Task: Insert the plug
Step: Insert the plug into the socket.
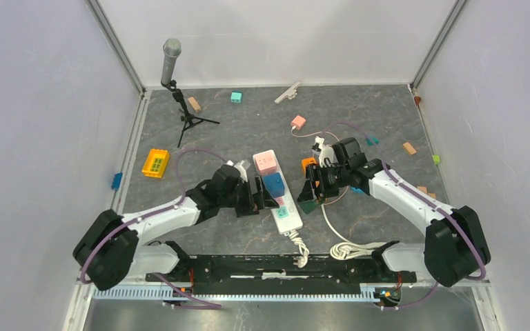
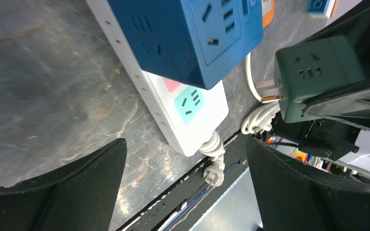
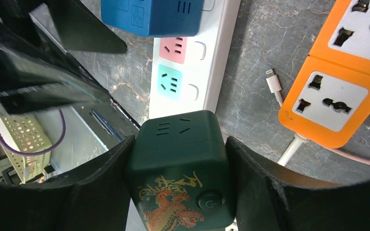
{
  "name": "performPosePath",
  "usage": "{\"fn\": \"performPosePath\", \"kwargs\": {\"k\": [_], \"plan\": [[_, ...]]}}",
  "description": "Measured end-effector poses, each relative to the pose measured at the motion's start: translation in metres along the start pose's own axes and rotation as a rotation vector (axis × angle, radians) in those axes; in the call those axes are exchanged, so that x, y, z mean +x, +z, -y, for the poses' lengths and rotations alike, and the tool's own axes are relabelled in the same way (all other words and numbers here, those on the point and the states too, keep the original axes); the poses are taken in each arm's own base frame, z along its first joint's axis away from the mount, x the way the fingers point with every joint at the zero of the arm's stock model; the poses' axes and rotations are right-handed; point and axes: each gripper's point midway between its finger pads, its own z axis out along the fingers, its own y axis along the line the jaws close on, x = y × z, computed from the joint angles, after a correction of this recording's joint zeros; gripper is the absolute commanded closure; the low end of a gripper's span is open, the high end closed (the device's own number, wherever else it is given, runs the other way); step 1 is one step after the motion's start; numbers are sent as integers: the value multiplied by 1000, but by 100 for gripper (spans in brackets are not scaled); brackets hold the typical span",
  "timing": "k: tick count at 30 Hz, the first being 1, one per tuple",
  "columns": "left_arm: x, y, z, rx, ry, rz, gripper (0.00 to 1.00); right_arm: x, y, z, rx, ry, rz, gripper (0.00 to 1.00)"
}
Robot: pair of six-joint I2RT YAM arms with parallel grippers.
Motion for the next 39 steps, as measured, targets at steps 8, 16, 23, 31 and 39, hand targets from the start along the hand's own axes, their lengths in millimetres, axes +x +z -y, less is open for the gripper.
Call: {"fn": "performPosePath", "kwargs": {"k": [8,16,23,31,39], "plan": [[52,44,13,13,-46,-141,2,-13,-8,-1,34,-54,6,99],[47,65,38,94,-75,-85,0,-18,-17,13,130,-90,30,98],[5,33,49,68,-9,54,0,-22,-19,13,155,-106,13,100],[-86,-51,16,-155,113,308,0,-8,7,1,163,-133,-78,100],[-115,-122,-16,-481,296,400,0,-14,24,-15,134,-125,-48,100]]}}
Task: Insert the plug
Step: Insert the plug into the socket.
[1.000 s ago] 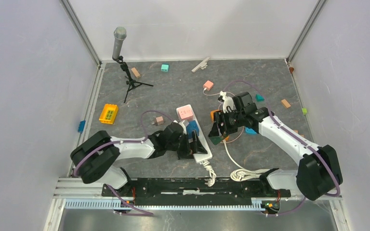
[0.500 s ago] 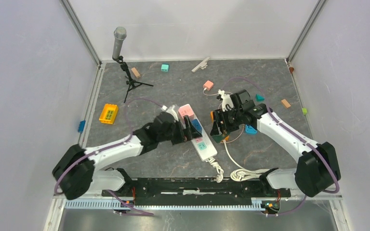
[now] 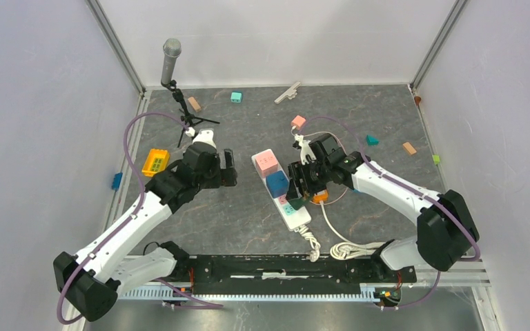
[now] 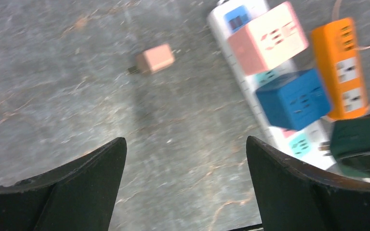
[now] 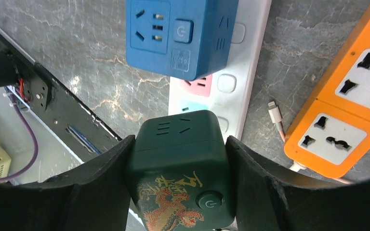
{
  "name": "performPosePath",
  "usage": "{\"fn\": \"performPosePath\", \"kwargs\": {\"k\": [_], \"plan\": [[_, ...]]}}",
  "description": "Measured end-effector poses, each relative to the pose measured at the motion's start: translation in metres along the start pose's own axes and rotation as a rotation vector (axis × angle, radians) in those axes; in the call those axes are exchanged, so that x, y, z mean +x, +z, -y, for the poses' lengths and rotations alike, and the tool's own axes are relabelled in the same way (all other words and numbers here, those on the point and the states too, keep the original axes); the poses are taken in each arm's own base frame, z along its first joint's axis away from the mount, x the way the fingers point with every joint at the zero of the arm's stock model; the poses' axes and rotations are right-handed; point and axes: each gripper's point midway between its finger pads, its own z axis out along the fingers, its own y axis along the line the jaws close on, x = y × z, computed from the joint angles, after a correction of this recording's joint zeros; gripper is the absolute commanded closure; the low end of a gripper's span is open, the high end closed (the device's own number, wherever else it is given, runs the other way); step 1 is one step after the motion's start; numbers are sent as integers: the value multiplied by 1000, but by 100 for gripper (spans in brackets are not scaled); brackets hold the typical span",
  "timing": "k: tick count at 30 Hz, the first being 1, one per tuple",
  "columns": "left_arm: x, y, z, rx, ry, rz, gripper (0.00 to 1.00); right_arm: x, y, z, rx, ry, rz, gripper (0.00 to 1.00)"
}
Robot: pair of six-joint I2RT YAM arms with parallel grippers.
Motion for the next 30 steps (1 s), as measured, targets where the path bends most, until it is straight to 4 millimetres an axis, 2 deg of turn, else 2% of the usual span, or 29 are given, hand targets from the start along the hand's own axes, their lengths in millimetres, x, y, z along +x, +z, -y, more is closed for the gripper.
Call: {"fn": "performPosePath", "kwargs": {"k": [5,9,18,30], "plan": [[33,2,-38,-131,95,-71,0,-7,3,0,7,17,29,100],[39,-1,-56,-209,132,-88,0,-3,9,3,11,45,28,100],[36,-2,-65,-255,146,-72,0,5,23,9,19,106,1,100],[35,-3,-68,-272,150,-69,0,4,28,10,14,120,8,100]]}}
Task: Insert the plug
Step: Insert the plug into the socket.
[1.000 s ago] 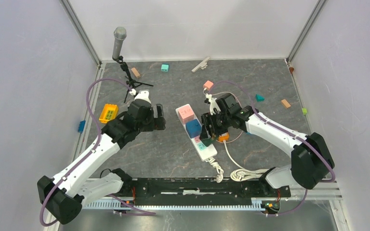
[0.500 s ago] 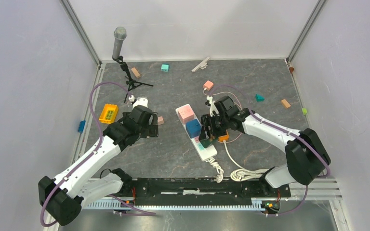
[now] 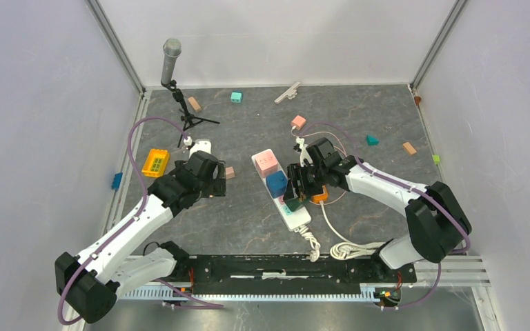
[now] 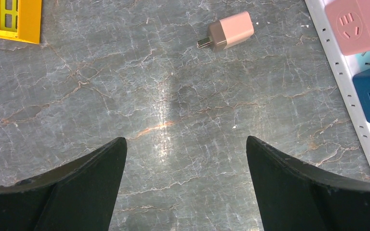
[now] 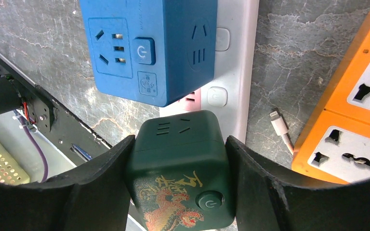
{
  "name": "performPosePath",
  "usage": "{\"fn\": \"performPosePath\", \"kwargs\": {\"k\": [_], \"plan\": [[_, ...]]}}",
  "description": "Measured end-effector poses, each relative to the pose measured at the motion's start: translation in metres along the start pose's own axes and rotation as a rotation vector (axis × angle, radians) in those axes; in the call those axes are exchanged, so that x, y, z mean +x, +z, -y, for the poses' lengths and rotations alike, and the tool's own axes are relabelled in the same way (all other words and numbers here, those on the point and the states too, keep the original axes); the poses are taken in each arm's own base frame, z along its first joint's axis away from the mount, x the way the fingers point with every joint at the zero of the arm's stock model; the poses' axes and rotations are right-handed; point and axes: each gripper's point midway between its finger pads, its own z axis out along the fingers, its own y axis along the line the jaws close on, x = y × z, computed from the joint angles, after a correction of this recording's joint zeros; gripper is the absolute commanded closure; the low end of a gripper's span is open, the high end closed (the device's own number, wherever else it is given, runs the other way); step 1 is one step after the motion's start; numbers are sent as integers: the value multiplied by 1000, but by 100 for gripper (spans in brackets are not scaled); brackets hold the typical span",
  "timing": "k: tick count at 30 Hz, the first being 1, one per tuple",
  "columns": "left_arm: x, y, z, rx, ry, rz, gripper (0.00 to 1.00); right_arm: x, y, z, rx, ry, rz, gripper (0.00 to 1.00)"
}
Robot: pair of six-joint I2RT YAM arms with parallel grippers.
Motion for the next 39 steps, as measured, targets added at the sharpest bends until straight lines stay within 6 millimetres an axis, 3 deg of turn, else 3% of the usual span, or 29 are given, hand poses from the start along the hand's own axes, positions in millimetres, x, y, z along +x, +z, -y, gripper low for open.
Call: {"fn": "performPosePath", "kwargs": {"k": [21,39], "plan": [[0,0,0,-1,1,-1,0,-2,-13,-3,14,-4,26,100],[2,0,-1,-3,3,-6,0,4,-3,0,19,16,14,100]]}}
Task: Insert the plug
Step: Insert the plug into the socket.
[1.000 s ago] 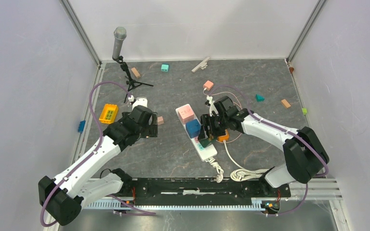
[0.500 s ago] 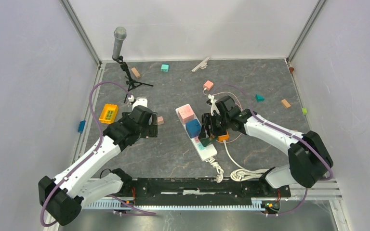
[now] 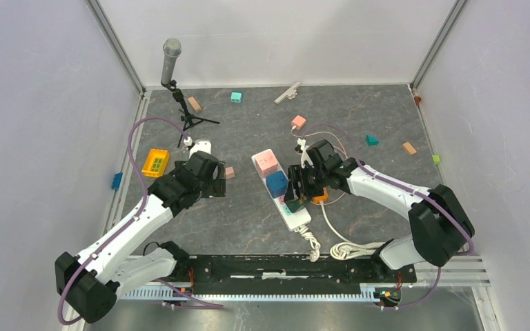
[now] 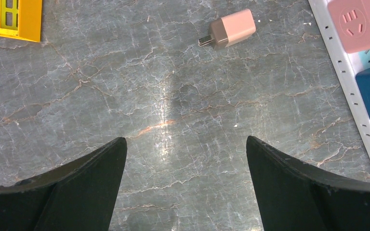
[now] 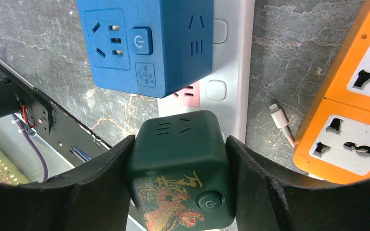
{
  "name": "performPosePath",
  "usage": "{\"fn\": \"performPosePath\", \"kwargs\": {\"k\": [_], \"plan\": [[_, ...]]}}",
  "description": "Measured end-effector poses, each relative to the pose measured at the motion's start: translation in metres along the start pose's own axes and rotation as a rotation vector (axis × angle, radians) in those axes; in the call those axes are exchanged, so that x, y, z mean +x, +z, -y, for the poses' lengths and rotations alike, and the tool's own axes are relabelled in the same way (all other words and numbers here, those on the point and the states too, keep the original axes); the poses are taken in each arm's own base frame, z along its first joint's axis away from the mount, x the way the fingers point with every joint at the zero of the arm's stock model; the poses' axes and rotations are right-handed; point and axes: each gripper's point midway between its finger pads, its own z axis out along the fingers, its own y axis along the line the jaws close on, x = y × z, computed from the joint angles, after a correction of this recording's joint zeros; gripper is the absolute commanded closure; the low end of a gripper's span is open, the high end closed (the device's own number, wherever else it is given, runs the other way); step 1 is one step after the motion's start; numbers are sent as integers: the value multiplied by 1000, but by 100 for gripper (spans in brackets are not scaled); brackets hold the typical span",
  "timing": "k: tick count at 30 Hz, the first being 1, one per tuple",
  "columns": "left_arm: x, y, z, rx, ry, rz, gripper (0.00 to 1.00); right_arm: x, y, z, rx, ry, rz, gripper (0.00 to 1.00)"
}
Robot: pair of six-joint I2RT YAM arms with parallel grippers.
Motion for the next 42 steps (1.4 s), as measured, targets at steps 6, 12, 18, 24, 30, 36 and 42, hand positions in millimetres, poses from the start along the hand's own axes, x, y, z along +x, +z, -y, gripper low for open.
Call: {"fn": "performPosePath", "kwargs": {"k": [6,12,18,24,30,36,42], "plan": [[0,0,0,0,0,0,0,1,1,-2,-1,-4,0,100],[0,0,0,0,0,0,0,2,2,-4,6,-16,1,100],[0,0,0,0,0,0,0,2,1,-3,26,-21,10,100],[0,0,0,0,0,0,0,2,-1,0,52,-24,17,100],[0,0,0,0,0,0,0,2,0,0,53,-26,21,100],[0,0,0,0,0,0,0,2,1,-1,58,-30,27,100],[0,0,0,-1,0,0,0,1,-1,1,78,-31,35,100]]}}
